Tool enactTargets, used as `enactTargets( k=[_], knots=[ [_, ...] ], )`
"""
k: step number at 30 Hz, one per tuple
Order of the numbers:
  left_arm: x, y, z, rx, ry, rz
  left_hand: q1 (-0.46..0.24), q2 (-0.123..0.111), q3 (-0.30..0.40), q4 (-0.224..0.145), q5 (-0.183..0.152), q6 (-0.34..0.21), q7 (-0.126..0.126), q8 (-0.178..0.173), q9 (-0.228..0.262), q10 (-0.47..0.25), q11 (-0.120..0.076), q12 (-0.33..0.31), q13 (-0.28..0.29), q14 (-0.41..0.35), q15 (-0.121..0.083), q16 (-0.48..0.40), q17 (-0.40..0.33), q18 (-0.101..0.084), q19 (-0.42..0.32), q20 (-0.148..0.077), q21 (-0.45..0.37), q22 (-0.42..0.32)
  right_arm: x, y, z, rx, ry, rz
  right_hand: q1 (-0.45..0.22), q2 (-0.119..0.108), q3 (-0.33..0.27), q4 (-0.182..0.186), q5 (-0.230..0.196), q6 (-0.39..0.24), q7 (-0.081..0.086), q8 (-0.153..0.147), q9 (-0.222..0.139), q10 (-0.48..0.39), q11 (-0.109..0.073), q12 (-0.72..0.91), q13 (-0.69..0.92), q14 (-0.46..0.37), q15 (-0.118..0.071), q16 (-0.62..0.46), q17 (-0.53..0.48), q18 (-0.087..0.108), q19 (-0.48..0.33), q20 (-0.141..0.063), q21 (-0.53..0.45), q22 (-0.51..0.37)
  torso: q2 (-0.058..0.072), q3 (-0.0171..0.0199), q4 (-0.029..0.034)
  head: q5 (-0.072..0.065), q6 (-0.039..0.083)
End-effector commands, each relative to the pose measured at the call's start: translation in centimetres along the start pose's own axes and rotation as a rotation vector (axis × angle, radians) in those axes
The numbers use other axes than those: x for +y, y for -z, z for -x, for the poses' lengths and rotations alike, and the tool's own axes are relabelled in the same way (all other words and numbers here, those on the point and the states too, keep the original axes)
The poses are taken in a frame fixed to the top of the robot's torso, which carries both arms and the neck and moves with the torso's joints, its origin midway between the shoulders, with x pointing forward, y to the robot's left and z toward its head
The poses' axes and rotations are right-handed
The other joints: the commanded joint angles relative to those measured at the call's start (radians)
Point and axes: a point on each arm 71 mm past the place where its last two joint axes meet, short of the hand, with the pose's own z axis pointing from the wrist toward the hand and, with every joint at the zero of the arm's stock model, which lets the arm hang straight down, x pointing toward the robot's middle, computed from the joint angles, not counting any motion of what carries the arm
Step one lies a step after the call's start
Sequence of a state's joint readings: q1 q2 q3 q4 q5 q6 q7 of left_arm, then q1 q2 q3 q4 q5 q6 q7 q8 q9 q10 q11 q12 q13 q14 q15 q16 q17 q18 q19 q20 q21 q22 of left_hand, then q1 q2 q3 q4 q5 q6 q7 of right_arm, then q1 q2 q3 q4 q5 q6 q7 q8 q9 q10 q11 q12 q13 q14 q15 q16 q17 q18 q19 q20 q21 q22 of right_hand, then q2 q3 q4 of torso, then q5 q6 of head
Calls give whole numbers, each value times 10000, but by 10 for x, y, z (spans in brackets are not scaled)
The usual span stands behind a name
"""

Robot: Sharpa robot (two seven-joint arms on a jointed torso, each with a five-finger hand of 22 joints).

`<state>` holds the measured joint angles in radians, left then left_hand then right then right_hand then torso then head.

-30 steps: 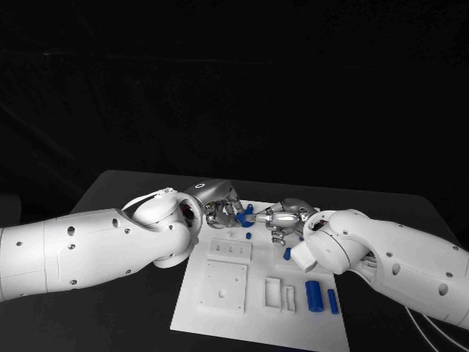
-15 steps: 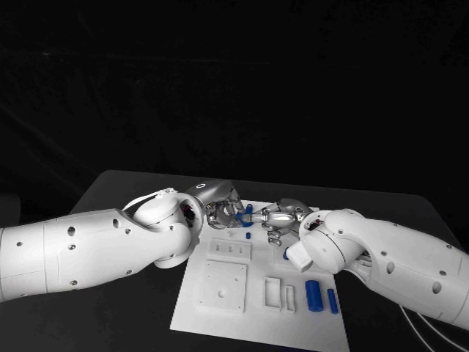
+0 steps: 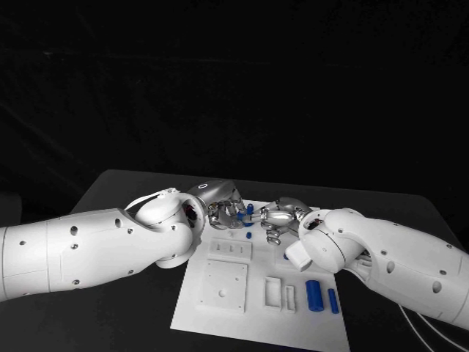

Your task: Assemble the parts on the task board

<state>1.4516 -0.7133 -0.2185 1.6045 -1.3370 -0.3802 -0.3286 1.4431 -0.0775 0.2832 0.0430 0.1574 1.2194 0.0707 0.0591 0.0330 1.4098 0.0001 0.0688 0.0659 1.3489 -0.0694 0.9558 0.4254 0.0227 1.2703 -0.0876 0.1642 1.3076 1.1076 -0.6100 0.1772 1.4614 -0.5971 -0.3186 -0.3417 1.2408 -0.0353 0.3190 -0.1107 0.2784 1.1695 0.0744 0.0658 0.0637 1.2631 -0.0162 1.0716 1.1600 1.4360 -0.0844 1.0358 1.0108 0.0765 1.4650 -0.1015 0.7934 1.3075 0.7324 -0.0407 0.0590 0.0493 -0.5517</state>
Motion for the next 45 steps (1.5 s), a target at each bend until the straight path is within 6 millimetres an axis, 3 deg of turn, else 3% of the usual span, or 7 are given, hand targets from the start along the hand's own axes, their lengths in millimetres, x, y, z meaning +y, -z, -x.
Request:
enactTargets(
  k=[1, 14, 18, 30, 35, 42, 45],
  knots=[
    [-3, 0, 1, 30, -20, -122, -34, 100, 48, -5, 32, 230, -50, 71, 686, 82, 9, -29, -15, 56, 7, 31, 9, 169, 32, -12, 42, 205, -1, 0, -1, 151, 68, 141, -92, 121, 892, -498, -100, 319, -28, -34, 24, 1, -102, 11, 12, -28, -57, 9, 13, 30, 339, -69, 93, 974, 3, 3, 0, -10, 7],
    [-3, 0, 2, -34, 43, -132, -337, -250, -133, 208, -265, -184, 7, 27, 538, -60, 46, -28, -14, 63, 41, 23, 8, 151, 41, 29, -12, 154, 2, 1, 1, -26, 53, 597, -477, 292, 2110, -1318, -1332, 698, -103, -16, 87, 99, -154, 56, 108, -38, -91, 30, 71, 2, 260, -113, 188, 966, -2, 2, 6, -52, 4],
    [0, 1, 3, -117, 182, -110, -827, -761, -799, 602, -315, -1019, 218, 51, 310, -17, 129, -22, -13, 65, 99, 1, -6, 139, 101, 79, -142, 30, 1, 1, 3, -38, 87, 674, -530, 324, 2192, -1420, -1431, 721, -104, -17, 106, 109, -155, 72, 147, -55, -88, 28, 76, -2, 244, -113, 242, 974, -5, 1, 8, -69, 7],
    [17, 8, 8, -156, 864, 177, -600, -992, -3741, 1954, -460, -1829, 403, 178, 310, -273, 332, 19, 23, -64, 255, -164, -124, 187, 325, 241, -916, -315, -6, 3, 13, -157, 121, 679, -576, 339, 2185, -1484, -1436, 753, -115, -13, 118, 138, -162, 58, 156, -49, -93, 40, 88, 6, 234, -115, 271, 971, -1, -1, 6, -132, 19],
    [30, 13, 10, -72, 1614, 539, -525, -765, -3665, 2008, -344, -1759, 386, 210, 313, -344, 351, -6, 12, -118, 268, -189, -142, 181, 280, 254, -936, -324, -10, 5, 17, -115, 150, 650, -576, 339, 2185, -1484, -1436, 753, -115, -13, 118, 138, -162, 58, 156, -49, -93, 40, 88, 6, 234, -115, 271, 971, 2, 8, -1, -162, 25],
    [51, 13, 5, 807, 4415, 1498, 72, 904, -3032, 1996, -172, -1260, 227, 257, 305, -353, 260, -45, -15, -178, 223, -184, -160, 149, 221, 218, -920, -302, -13, 8, 20, 351, -131, 797, -606, 370, 2178, -1489, -1479, 736, -113, -20, 114, 142, -162, 35, 154, -59, -99, 17, 74, 15, 222, -120, 239, 958, -2, 16, 0, -207, 45],
    [56, 11, 0, 1371, 5695, 1804, -123, 1114, -3095, 2226, -537, -1243, 229, 170, 305, -315, 271, -38, -8, -197, 230, -158, -156, 131, 188, 220, -924, -286, -14, 9, 20, 600, -269, 921, -595, 397, 2154, -1484, -1514, 710, -107, -16, 110, 115, -156, 7, 146, -79, -97, -10, 56, 26, 209, -119, 235, 958, 2, 14, -10, -213, 37]
  ],
)
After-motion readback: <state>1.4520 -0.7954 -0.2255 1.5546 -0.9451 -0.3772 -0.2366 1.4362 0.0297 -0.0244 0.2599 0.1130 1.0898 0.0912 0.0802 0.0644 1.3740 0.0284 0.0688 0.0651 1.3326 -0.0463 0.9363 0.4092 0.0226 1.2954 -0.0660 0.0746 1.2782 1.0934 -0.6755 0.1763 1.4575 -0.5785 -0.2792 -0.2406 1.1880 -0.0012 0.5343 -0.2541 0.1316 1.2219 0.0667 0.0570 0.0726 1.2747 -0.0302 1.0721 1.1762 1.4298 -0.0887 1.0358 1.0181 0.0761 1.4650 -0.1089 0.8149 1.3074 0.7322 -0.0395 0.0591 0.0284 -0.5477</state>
